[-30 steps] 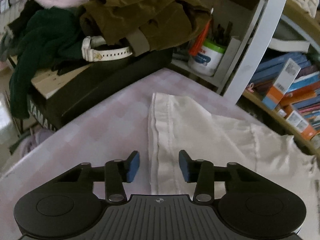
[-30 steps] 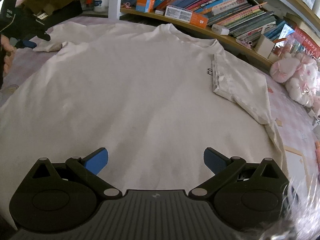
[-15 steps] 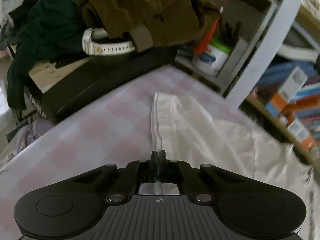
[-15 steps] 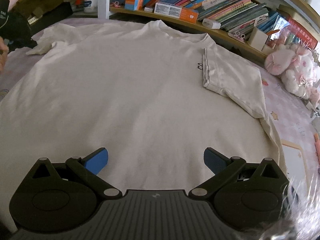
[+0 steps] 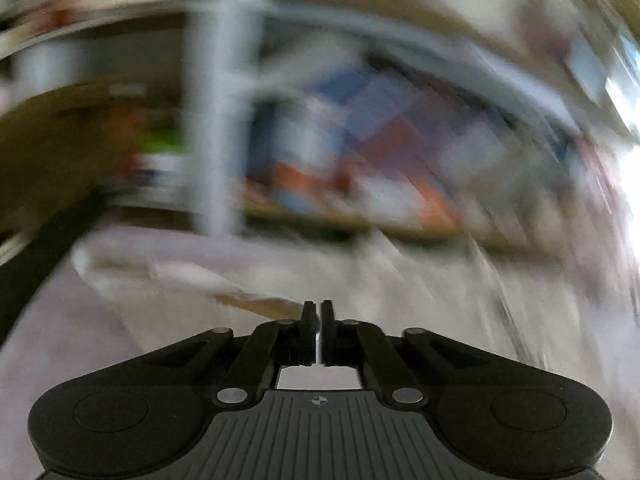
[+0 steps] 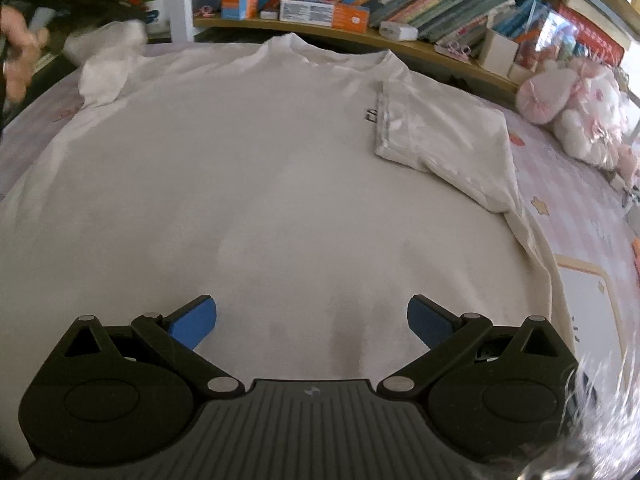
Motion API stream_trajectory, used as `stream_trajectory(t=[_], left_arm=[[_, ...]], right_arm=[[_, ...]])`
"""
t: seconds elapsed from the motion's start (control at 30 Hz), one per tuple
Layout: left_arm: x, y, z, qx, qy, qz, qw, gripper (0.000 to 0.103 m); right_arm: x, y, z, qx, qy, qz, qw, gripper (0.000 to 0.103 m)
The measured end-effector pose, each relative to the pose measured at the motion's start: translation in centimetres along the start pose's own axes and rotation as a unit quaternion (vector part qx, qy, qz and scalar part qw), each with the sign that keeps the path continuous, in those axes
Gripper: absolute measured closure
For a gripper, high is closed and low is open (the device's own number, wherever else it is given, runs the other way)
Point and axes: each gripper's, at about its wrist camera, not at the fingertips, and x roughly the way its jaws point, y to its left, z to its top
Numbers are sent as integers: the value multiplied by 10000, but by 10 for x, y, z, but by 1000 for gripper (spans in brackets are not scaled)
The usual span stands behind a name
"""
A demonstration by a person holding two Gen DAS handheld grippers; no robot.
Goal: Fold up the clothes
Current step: 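Fold the grasped side over the shirt body with the left tool, then open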
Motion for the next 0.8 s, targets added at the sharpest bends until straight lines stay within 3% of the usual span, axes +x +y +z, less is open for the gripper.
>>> stream_trajectory(t=[0.07, 0.1, 0.13, 0.23, 0.27, 0.4, 0.47, 0.53, 0.57, 0.63, 0.8], left_arm=[[22, -34, -14, 844, 531, 26, 9950, 85], [27, -41, -19, 1027, 645, 115, 9926, 83], [28, -43, -24, 1068, 693, 188, 9917, 74], [14, -27, -27, 558, 499, 36, 9972, 40], [6, -17, -26, 307, 365, -8, 9989, 35], [-9, 16, -12, -401, -98, 154, 9990, 35], [-4, 20, 0, -445, -206, 167, 9987, 38], [7, 14, 9, -261, -214, 143, 9993, 45], [14, 9, 12, -117, -158, 129, 9997, 57], [33, -6, 14, 230, 119, 235, 9994, 69], [71, -35, 16, 947, 221, 975, 9905, 69]], right_arm=[[1, -4, 0, 54, 14, 52, 10000, 0], [2, -5, 0, 42, 11, 67, 10000, 0], [2, -5, -1, 18, 4, 81, 10000, 0], [2, -8, -1, -28, -14, 134, 9999, 0], [2, -10, -2, 8, -10, 170, 9999, 0], [4, -17, -3, 178, 7, 278, 9995, 0], [4, -17, -4, 197, -1, 291, 9994, 0], [4, -17, -4, 201, -13, 300, 9993, 0], [4, -17, -4, 203, -19, 305, 9993, 0], [4, -18, -4, 201, -31, 311, 9993, 0], [4, -19, -6, 188, -69, 323, 9993, 0]])
